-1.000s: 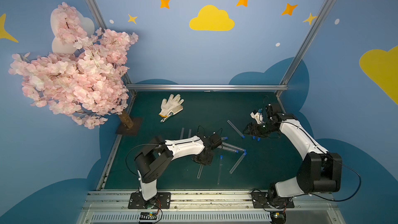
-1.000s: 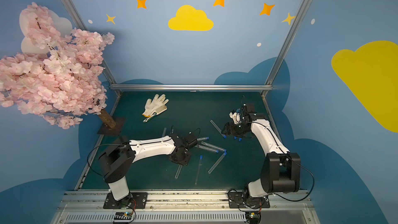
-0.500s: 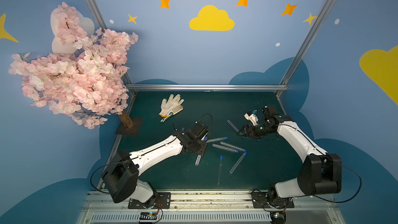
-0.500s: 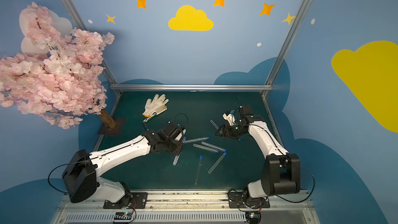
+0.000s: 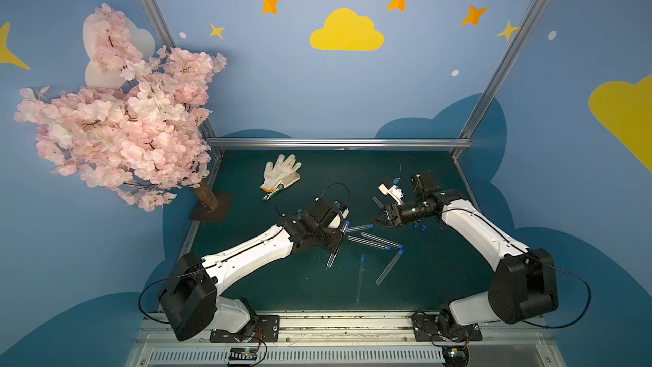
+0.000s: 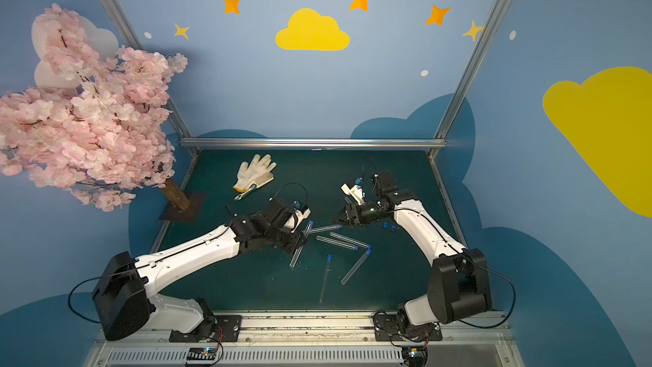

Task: Remove stoppers from test tubes
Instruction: Pick up the test tube at the center of the board, then open the stopper on the test tube.

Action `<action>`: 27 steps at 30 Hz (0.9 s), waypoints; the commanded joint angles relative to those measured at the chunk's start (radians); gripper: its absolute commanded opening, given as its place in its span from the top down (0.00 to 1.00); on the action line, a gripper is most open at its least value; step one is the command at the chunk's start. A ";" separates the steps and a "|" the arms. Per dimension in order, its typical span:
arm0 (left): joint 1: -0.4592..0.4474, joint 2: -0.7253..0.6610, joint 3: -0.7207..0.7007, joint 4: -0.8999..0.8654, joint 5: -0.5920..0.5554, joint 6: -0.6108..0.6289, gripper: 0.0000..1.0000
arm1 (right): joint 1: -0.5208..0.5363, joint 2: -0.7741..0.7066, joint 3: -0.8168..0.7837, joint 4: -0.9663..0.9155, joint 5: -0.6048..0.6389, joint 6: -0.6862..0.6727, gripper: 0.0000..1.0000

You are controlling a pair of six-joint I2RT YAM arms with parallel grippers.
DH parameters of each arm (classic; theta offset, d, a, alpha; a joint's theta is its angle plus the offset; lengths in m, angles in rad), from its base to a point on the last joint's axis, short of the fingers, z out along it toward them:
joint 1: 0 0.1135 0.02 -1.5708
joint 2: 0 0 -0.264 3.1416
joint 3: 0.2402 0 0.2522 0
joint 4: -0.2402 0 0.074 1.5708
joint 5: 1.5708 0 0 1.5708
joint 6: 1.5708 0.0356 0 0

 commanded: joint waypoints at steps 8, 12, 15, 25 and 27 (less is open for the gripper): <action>0.003 -0.017 -0.001 0.032 0.077 0.035 0.88 | 0.077 0.082 0.098 0.042 -0.056 0.011 0.55; 0.003 -0.027 -0.007 0.042 0.078 0.031 0.88 | 0.100 0.103 0.120 0.030 -0.056 0.005 0.59; 0.003 -0.030 -0.005 0.044 0.083 0.033 0.90 | 0.114 0.115 0.124 0.030 -0.058 0.005 0.60; 0.003 -0.030 -0.002 0.051 0.096 0.044 0.91 | 0.150 0.143 0.131 0.024 -0.051 0.008 0.67; 0.003 -0.030 -0.002 0.054 0.100 0.044 0.91 | 0.154 0.150 0.136 0.024 -0.050 0.010 0.67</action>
